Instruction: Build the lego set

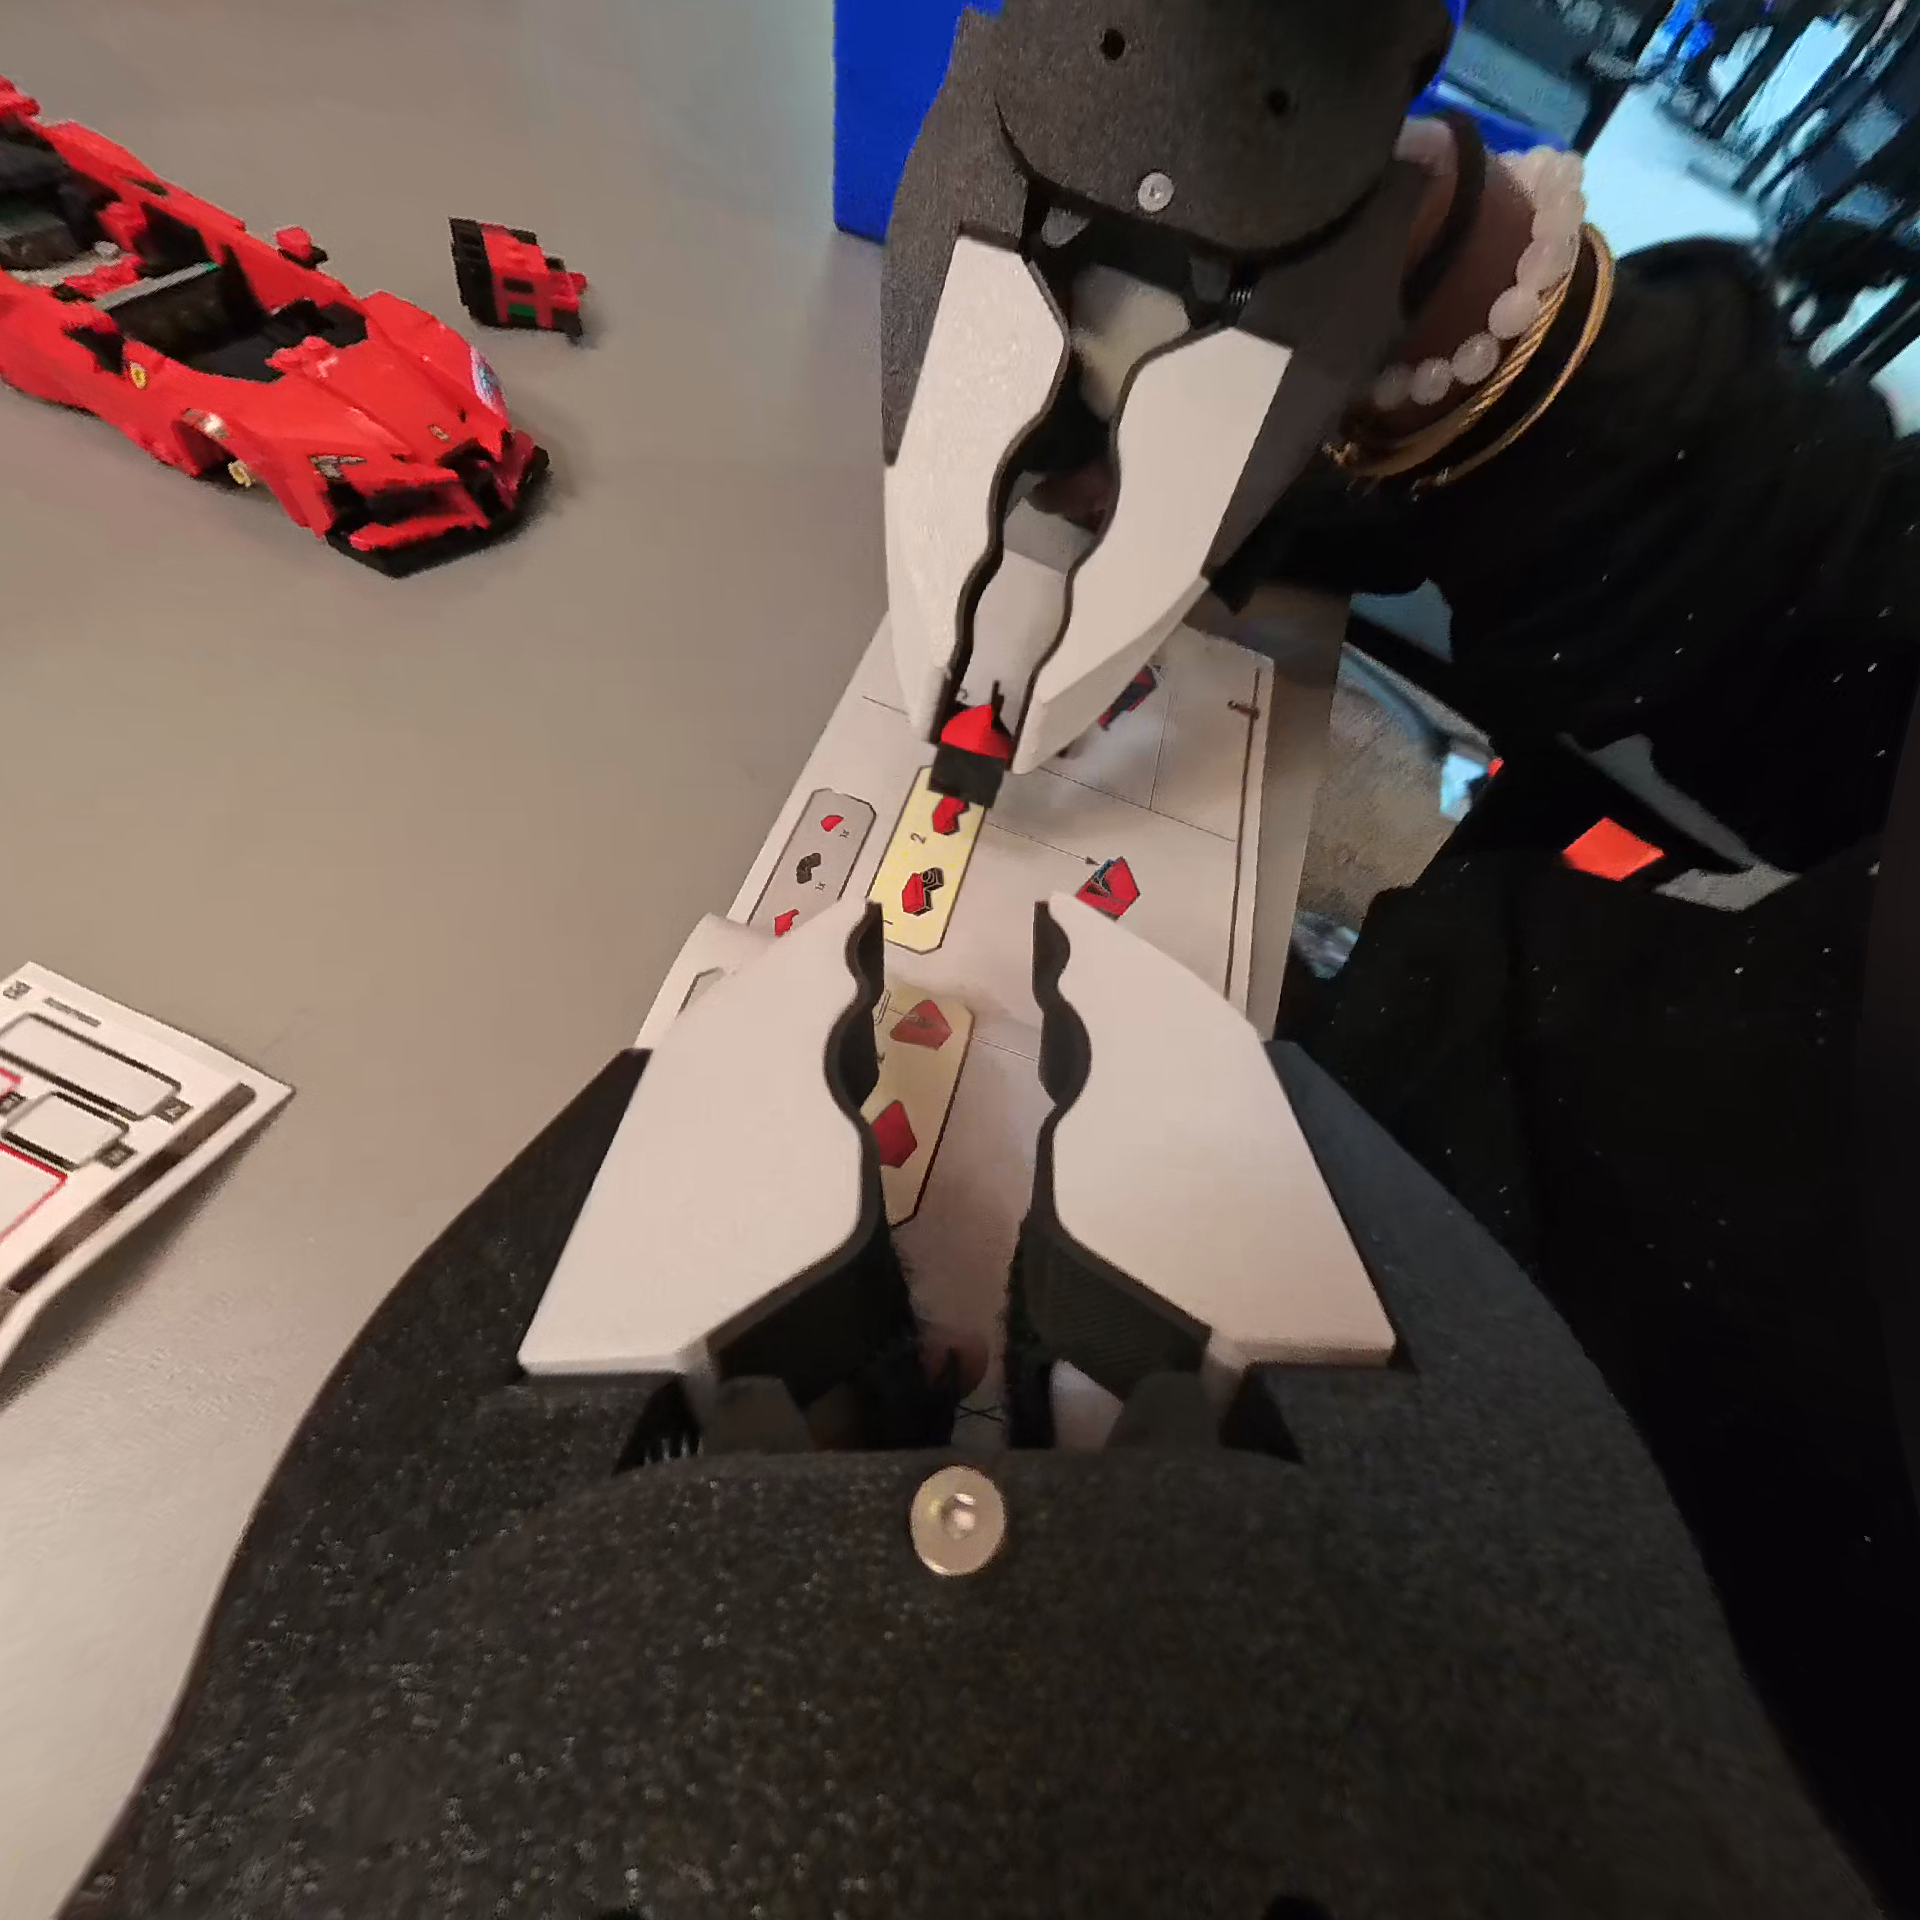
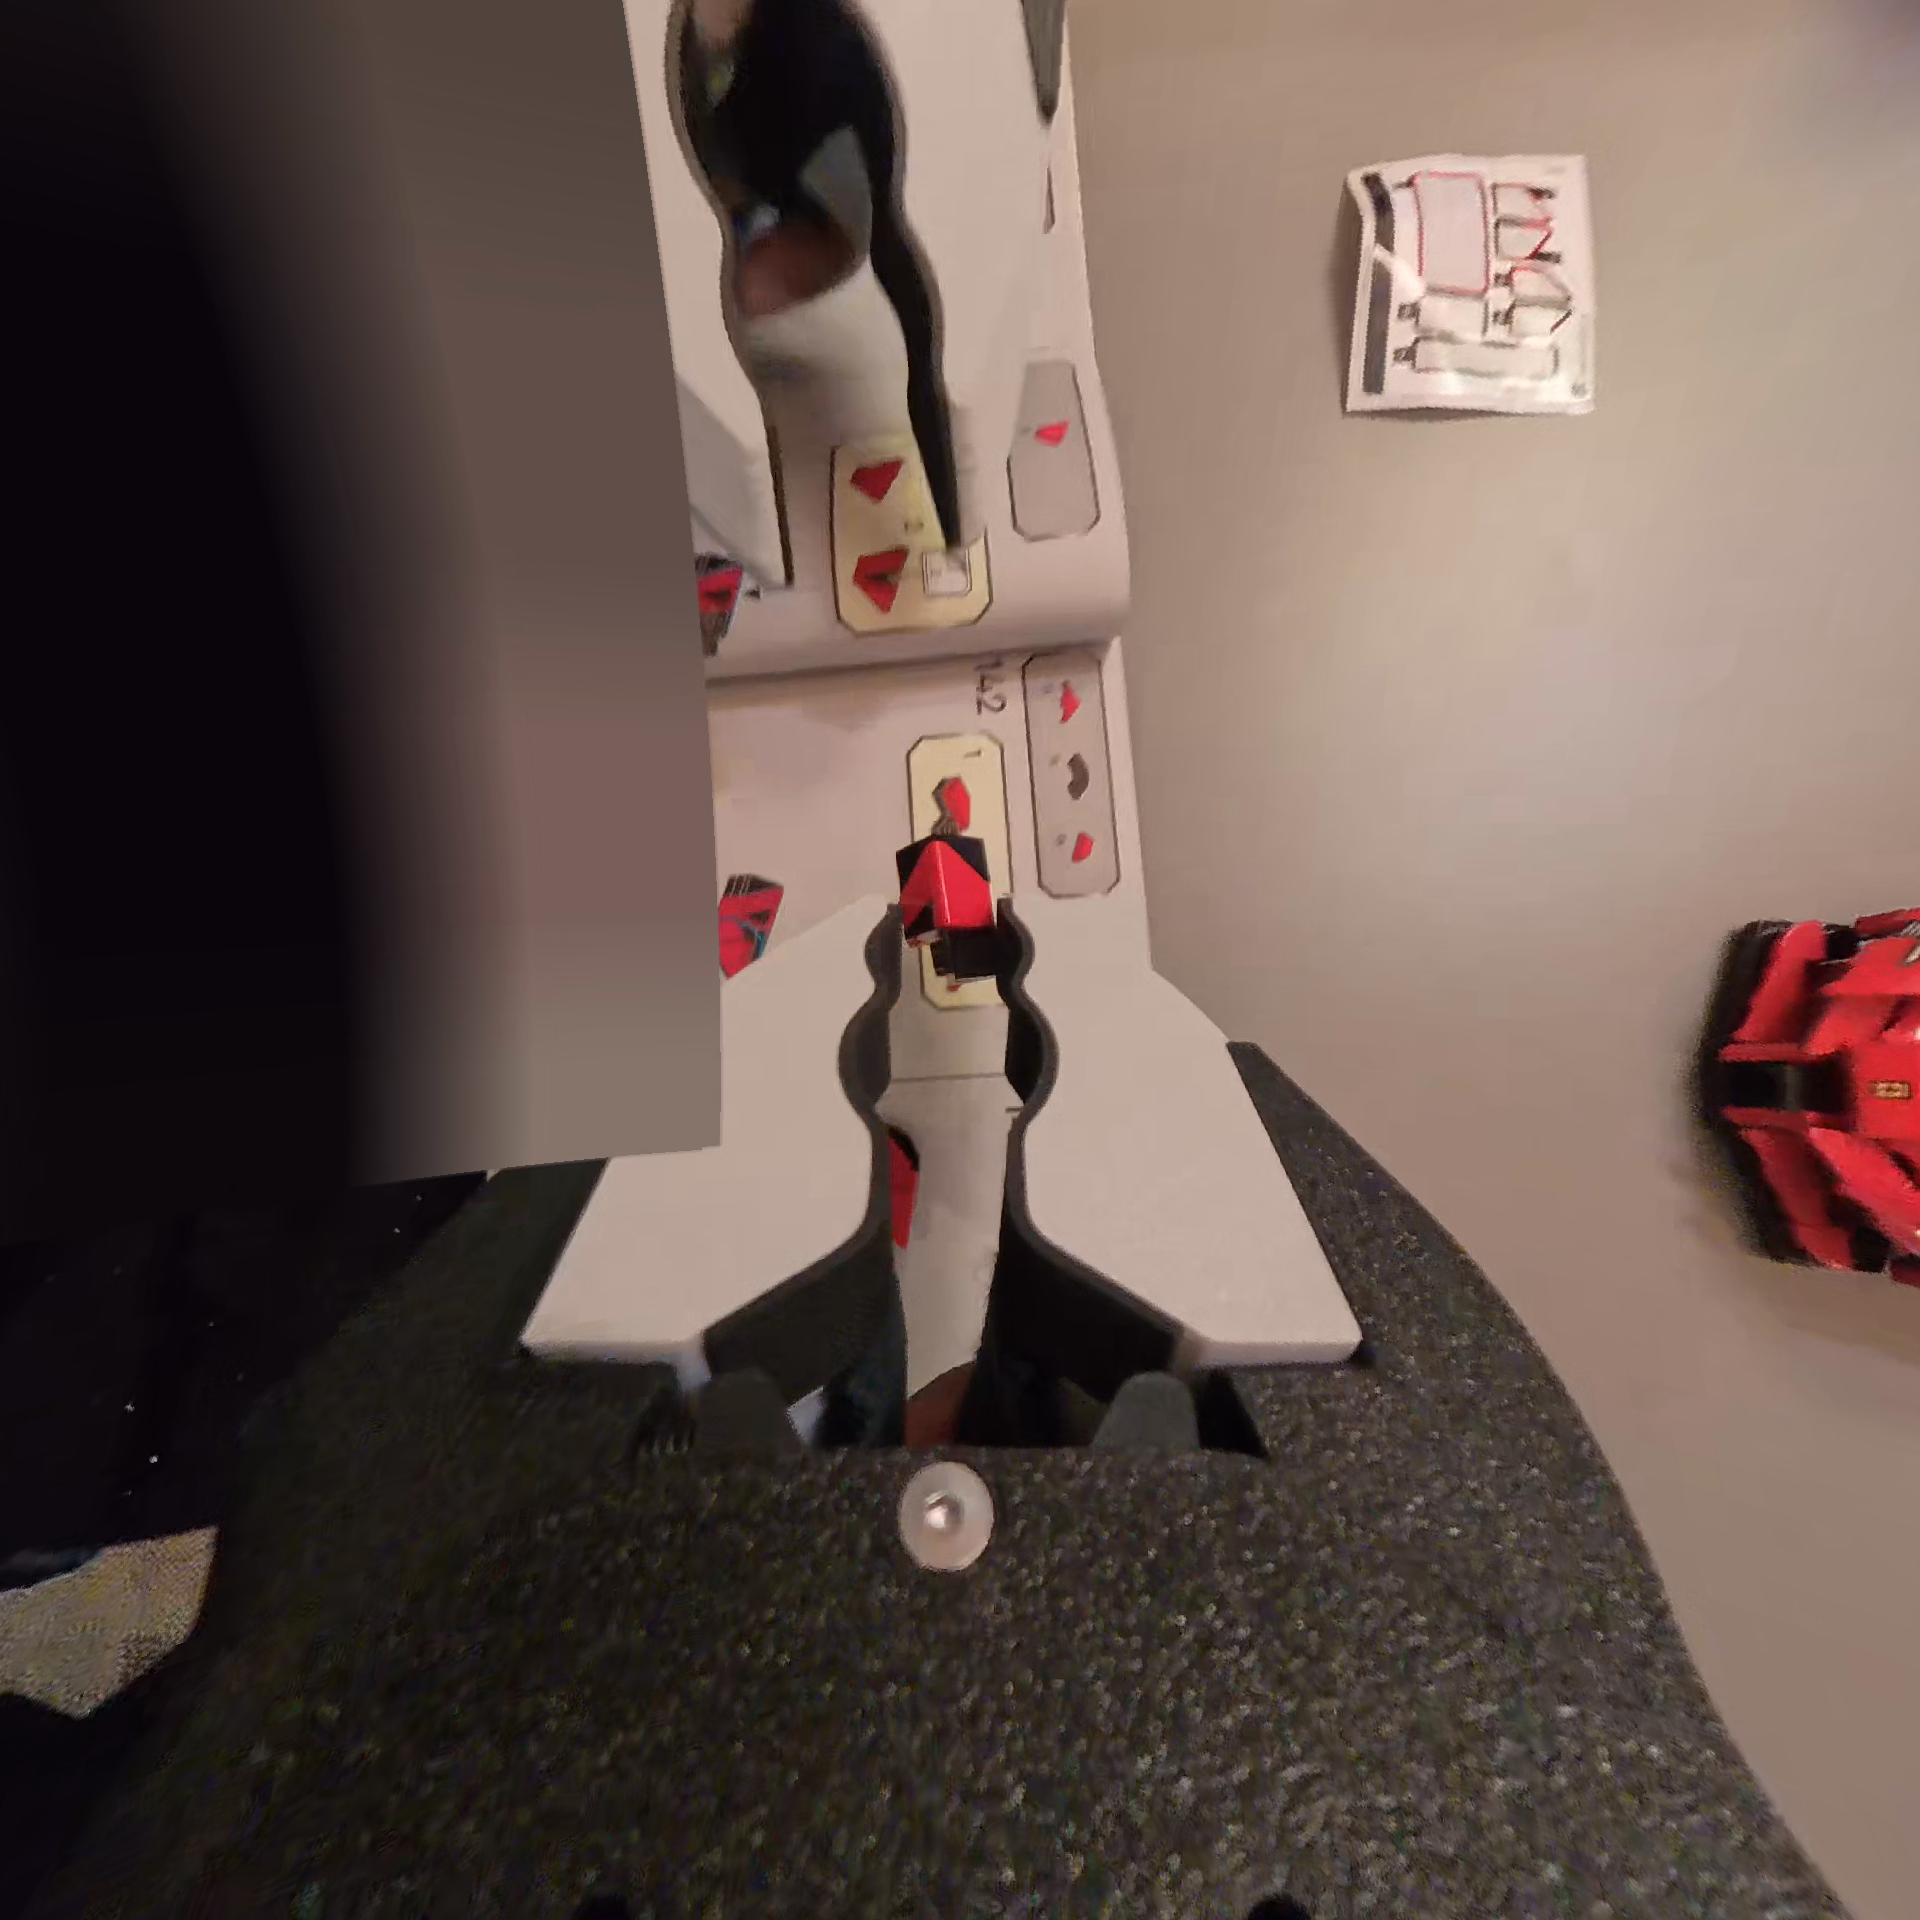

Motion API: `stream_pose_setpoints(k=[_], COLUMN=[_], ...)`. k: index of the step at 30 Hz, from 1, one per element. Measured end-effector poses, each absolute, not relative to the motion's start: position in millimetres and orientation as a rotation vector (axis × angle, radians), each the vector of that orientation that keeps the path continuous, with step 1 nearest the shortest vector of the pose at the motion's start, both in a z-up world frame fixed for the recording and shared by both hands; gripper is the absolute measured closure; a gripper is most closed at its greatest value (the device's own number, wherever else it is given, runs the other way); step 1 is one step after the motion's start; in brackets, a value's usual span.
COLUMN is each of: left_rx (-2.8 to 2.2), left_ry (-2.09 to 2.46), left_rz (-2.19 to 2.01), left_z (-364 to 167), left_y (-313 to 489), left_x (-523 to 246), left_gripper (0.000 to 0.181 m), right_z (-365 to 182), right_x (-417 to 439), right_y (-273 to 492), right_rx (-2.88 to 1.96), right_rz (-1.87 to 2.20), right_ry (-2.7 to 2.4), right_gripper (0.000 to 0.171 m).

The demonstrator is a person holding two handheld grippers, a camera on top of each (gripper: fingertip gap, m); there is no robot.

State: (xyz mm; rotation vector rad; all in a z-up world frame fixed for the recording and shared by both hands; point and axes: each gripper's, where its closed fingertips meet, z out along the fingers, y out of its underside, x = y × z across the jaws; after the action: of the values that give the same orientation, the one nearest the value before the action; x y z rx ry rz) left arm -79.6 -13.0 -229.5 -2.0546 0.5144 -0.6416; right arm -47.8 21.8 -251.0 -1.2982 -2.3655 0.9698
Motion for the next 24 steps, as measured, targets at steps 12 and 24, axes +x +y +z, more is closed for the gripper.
stream_pose_setpoints(k=[12, 24], left_rx=[-2.081, -2.188], left_ry=[0.684, 0.922], left_rz=[-0.502, -0.478], left_z=[-218.3, -256.7], left_y=[-4.3, 4.4], left_x=[-70.9, -37.0], left_gripper=[0.156, 0.157], right_z=[-253.5, -273.3], right_x=[-35.5, -33.7], right_y=[21.3, 5.7], right_rx=[-1.269, -1.150], right_rz=[1.050, 0.935], right_ry=[-2.366, -2.497], right_gripper=[0.154, 0.154])
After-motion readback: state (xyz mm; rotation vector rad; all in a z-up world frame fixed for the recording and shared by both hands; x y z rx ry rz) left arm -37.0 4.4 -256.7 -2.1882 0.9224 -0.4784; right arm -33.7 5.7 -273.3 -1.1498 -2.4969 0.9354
